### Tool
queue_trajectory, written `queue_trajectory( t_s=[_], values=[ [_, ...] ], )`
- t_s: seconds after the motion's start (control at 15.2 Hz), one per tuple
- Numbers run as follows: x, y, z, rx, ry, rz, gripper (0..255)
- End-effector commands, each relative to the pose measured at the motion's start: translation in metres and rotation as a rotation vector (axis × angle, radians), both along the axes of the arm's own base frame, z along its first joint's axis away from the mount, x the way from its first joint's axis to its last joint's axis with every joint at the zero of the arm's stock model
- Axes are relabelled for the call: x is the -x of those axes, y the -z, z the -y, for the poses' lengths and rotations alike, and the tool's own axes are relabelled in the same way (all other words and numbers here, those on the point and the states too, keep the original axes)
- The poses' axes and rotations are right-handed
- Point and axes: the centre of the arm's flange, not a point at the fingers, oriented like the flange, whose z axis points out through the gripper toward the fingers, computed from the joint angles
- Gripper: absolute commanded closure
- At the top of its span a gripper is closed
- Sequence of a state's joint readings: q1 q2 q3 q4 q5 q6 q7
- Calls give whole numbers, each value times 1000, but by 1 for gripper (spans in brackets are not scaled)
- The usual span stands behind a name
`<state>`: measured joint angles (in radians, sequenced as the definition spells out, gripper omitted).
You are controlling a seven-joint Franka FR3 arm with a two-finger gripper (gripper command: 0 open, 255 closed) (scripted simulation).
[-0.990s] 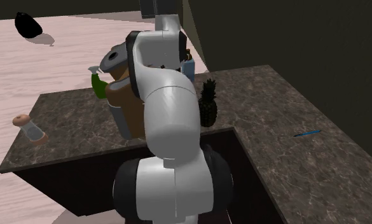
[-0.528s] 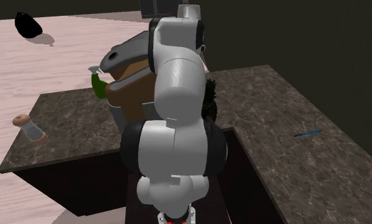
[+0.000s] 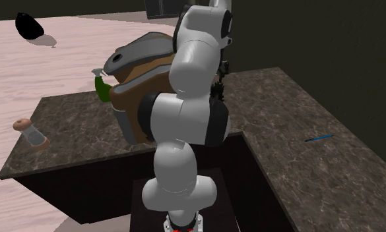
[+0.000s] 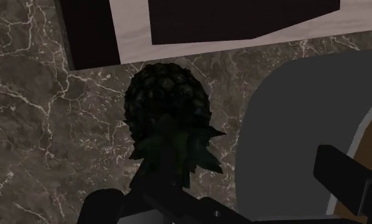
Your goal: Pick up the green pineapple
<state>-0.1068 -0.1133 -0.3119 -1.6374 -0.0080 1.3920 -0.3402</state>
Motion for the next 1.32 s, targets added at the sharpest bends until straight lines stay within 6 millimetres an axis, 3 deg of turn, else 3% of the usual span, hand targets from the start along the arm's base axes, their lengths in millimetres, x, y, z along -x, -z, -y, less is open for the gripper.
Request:
queue_trajectory(
  t_s=[0.0,0.2,0.79,0.86,1.25],
  values=[
    [-16,1,25,-9,17,-5,0],
    [-36,0,59,-23,42,-12,0],
    [-36,40,59,-23,41,-12,0],
    [-35,39,59,-23,42,-12,255],
    [-35,39,59,-23,41,-12,255]
  ],
)
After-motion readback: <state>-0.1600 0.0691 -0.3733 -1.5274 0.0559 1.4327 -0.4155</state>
